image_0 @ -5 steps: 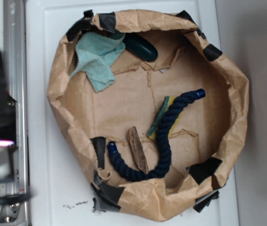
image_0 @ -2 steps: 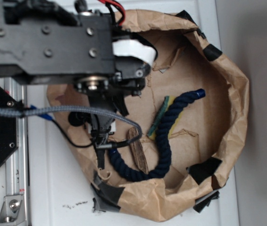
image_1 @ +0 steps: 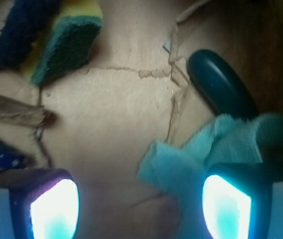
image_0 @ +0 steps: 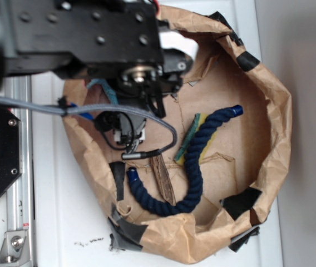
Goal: Grab the blue cloth.
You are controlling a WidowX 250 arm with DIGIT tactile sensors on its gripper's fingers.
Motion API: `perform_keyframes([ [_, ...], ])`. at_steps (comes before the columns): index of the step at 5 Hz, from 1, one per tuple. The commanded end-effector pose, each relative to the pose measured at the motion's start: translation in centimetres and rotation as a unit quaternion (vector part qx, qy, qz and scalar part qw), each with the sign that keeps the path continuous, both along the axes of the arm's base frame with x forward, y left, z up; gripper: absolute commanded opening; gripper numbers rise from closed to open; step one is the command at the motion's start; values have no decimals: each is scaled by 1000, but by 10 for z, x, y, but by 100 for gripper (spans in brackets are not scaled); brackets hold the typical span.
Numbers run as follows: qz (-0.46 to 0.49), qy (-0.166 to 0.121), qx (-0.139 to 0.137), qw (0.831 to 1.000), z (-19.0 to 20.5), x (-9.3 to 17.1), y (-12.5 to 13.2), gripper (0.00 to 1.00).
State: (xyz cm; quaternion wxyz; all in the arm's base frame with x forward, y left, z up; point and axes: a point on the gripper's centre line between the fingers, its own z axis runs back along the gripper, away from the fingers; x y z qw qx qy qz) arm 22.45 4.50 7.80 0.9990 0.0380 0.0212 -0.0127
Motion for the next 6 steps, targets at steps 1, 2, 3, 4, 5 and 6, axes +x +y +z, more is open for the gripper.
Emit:
perform_keyframes([
  [1,-35,-9,38,999,-35,-9,15,100],
  [2,-31,10,42,999,-43,-25,22,100],
  [3,-14,10,50,999,-44,-35,33,100],
  [4,2,11,54,998,-42,-37,41,99],
  [5,23,9,51,998,-41,-37,47,0],
  [6,25,10,50,998,-41,-36,51,0],
])
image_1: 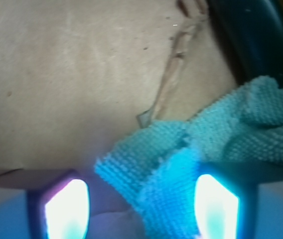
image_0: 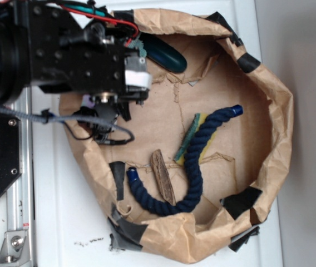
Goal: Grab the blue cloth.
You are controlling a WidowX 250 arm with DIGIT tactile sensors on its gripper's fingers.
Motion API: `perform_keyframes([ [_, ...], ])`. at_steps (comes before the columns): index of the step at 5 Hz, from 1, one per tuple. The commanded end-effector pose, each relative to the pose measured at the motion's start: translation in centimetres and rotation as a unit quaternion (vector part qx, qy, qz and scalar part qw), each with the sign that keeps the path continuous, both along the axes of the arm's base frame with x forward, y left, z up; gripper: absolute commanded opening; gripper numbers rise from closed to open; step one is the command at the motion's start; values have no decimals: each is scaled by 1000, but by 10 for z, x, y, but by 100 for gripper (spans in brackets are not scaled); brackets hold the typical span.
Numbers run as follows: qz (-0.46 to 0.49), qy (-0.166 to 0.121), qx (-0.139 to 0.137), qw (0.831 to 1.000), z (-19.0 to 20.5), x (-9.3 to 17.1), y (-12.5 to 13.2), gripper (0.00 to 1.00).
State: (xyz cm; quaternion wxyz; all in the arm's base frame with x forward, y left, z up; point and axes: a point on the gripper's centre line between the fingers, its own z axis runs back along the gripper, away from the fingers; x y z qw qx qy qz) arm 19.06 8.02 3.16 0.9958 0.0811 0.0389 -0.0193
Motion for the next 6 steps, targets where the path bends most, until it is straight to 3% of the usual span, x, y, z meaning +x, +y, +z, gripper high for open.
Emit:
perform_keyframes([
  [1,33,-8,2,999,6,0,18,0],
  [2,51,-17,-10,999,15,1,27,0],
  [4,114,-41,18,992,40,4,69,0],
  [6,101,-37,30,994,38,10,57,0],
])
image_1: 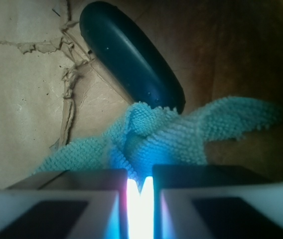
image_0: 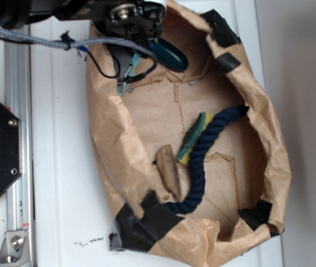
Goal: Grab the blue cloth.
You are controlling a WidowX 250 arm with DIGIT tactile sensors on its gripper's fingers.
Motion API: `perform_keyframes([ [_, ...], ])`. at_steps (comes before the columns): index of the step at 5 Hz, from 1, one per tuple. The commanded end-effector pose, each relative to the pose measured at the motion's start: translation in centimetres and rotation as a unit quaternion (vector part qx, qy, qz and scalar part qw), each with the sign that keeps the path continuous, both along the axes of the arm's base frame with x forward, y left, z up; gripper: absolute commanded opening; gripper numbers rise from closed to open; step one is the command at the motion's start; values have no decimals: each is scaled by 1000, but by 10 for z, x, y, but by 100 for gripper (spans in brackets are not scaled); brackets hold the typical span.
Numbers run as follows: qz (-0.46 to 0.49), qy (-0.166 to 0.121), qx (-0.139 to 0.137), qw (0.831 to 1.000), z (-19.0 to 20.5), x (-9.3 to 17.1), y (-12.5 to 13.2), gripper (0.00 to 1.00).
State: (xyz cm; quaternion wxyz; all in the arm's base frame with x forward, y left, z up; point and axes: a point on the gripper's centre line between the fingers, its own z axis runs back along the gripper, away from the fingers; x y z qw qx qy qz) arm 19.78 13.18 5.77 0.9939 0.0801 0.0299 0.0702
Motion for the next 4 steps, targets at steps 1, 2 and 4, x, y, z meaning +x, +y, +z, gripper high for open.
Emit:
perform_keyframes([
  [1,12,-26,26,999,18,6,5,0],
  [2,4,-41,23,999,30,8,1,0],
  [4,31,-20,1,999,13,-4,6,100],
])
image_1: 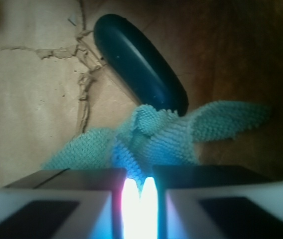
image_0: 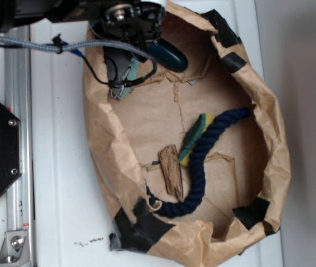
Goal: Grab the blue cloth.
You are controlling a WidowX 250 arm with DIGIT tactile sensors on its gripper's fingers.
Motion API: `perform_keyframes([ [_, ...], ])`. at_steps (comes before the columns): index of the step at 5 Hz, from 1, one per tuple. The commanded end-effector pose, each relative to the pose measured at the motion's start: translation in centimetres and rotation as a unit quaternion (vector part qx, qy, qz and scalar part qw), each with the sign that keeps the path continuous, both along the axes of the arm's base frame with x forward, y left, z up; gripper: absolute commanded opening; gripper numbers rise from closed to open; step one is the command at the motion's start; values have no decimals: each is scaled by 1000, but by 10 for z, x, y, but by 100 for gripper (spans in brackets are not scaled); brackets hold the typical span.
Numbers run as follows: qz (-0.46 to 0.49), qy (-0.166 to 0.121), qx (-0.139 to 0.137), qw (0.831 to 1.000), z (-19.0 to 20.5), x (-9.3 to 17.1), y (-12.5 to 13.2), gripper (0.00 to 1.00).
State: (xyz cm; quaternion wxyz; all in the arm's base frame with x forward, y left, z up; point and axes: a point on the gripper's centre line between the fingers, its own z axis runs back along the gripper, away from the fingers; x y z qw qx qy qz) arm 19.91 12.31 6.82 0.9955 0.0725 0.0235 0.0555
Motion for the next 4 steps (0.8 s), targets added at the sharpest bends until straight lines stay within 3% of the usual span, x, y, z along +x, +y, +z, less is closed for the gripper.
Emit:
perform_keyframes([
  [1,70,-8,-5,997,-4,-7,11,100],
  [2,84,7,-6,996,-11,-4,7,100],
  [4,64,10,-11,998,-43,4,-13,100],
])
